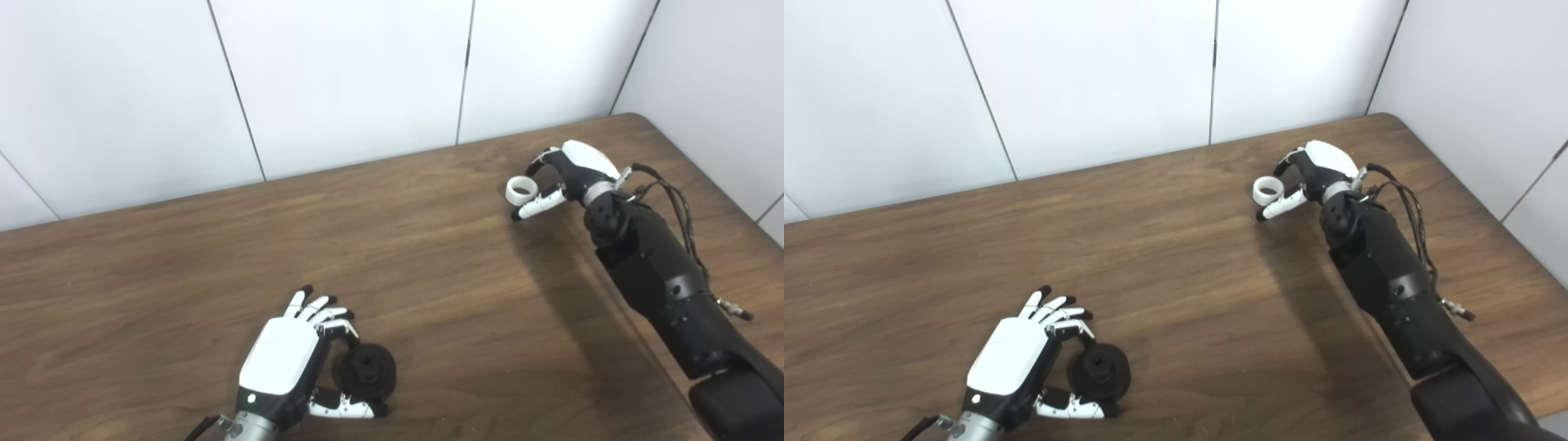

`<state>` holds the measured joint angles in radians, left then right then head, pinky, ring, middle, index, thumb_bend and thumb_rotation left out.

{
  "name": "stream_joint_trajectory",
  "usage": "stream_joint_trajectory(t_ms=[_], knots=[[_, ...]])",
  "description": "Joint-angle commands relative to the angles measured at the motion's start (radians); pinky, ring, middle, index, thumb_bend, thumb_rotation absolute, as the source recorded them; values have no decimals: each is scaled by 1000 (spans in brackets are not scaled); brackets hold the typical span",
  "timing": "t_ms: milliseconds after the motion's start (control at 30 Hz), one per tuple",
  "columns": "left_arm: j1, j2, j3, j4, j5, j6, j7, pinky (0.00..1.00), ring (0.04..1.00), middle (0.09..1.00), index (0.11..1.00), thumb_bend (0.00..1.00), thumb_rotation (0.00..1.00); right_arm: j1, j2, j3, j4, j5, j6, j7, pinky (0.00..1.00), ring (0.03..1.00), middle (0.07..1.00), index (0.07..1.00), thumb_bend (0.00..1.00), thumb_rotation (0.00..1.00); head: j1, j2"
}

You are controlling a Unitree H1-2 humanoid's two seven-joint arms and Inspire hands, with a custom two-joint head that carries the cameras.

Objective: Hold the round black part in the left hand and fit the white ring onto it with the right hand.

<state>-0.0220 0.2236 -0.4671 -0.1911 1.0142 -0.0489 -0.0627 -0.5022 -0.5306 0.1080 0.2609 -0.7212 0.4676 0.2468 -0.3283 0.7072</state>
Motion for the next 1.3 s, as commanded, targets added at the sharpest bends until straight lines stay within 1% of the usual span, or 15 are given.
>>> stream_joint_trajectory(t_ms=[0, 500, 867, 1267], knots=[[7, 15, 0, -15, 18, 7, -27, 1000, 888, 777, 484, 525, 54, -56, -18, -14, -17, -3, 1, -23, 1000, 1000, 949, 708, 885, 319, -1, 1], [9, 12, 2, -15, 19, 10, -26, 1000, 887, 777, 484, 524, 54, -67, -6, -26, 0, 1, 2, -23, 1000, 1000, 930, 690, 875, 304, 1, 5], [9, 9, 3, -22, 21, 10, -32, 1000, 888, 777, 484, 524, 54, -69, -2, -12, 17, -5, 1, -41, 1000, 1000, 919, 674, 883, 295, 4, 8], [10, 6, 2, -24, 21, 9, -29, 1000, 889, 777, 484, 525, 54, -65, 1, -11, 16, -8, 1, -46, 1000, 1000, 925, 657, 880, 284, 10, 11]])
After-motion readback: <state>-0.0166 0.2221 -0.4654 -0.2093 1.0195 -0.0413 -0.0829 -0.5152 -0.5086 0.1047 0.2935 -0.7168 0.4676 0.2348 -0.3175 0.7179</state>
